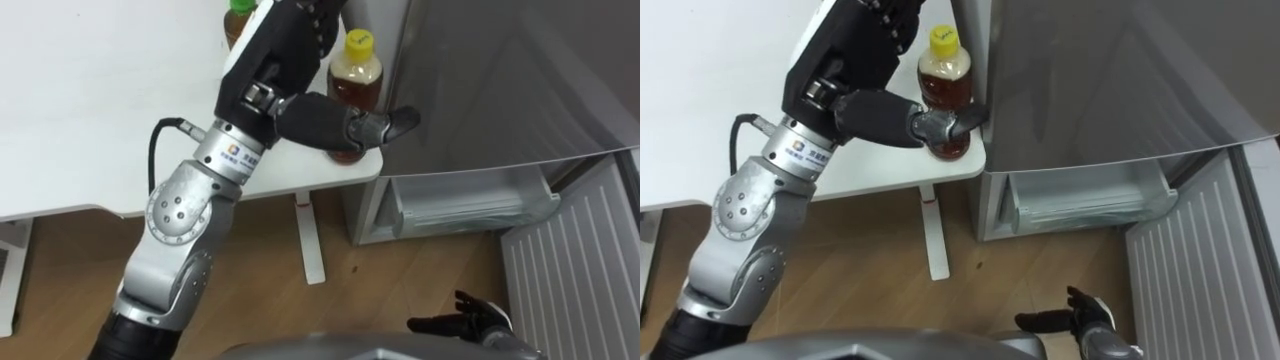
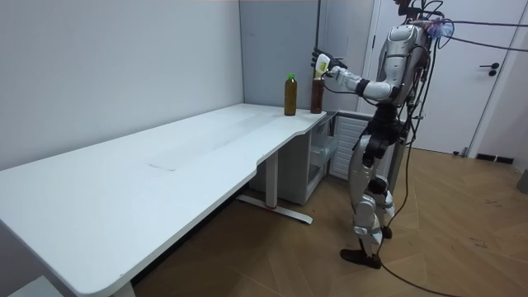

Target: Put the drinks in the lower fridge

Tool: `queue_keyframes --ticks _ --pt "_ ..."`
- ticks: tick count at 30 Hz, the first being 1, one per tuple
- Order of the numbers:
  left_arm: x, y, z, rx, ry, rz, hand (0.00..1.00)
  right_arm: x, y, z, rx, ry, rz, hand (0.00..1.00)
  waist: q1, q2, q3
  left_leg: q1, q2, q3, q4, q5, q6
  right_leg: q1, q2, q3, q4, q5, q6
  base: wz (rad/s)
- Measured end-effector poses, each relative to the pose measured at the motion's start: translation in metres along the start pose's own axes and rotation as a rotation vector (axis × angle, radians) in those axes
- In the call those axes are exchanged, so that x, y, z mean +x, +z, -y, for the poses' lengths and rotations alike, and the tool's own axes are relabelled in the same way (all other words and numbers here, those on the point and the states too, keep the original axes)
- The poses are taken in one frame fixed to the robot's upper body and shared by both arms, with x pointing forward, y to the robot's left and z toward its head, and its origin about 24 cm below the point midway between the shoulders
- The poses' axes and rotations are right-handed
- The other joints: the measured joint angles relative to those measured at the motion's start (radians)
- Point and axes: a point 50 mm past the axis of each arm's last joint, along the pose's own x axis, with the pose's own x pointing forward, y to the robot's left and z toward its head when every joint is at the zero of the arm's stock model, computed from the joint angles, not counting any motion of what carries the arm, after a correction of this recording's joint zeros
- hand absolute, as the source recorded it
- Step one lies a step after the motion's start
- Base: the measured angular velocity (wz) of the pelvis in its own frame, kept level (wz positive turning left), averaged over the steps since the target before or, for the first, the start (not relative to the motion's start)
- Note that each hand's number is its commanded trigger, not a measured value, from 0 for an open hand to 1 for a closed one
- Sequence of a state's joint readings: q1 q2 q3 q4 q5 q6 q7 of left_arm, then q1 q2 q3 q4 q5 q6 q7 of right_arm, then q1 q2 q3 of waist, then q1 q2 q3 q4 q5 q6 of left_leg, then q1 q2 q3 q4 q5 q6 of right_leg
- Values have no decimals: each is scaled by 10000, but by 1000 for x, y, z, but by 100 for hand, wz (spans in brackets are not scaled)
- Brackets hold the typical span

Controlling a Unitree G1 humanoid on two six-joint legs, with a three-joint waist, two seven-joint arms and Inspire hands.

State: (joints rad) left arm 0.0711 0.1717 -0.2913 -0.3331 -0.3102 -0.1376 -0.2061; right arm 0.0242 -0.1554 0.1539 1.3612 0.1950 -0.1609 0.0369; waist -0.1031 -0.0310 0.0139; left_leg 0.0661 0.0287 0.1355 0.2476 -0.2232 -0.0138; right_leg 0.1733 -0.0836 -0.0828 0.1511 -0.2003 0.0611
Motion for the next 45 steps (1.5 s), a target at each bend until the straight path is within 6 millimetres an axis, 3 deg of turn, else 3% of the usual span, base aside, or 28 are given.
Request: queue_keyframes --ticks 15,25,35,40,45 --pt "-4 -14 -7 625 257 -726 0 0 0 0 39 -27 2 0 17 1 9 152 -10 6 -112 8 -13 29 0 -5 -5 0 1 0" --pt "-13 -37 -14 668 573 -1725 0 0 -2 0 131 32 -69 0 54 -14 -4 149 -6 31 -106 9 -15 15 -1 -3 0 0 0 0" --pt "-14 -39 -13 594 609 -1789 0 -1 -3 0 158 48 -71 0 236 -16 -12 152 -3 33 -75 11 -16 21 -1 3 16 0 1 0" --pt "-25 -54 -15 403 844 -2531 0 -1 -2 1 144 9 38 0 239 -3 -20 139 -2 34 -75 11 -16 39 -1 2 17 0 0 0" --pt "-27 -55 -15 366 879 -2625 0 -1 -1 1 139 -40 61 0 240 -12 -18 141 -3 33 -76 11 -16 37 -1 -2 19 0 0 0"
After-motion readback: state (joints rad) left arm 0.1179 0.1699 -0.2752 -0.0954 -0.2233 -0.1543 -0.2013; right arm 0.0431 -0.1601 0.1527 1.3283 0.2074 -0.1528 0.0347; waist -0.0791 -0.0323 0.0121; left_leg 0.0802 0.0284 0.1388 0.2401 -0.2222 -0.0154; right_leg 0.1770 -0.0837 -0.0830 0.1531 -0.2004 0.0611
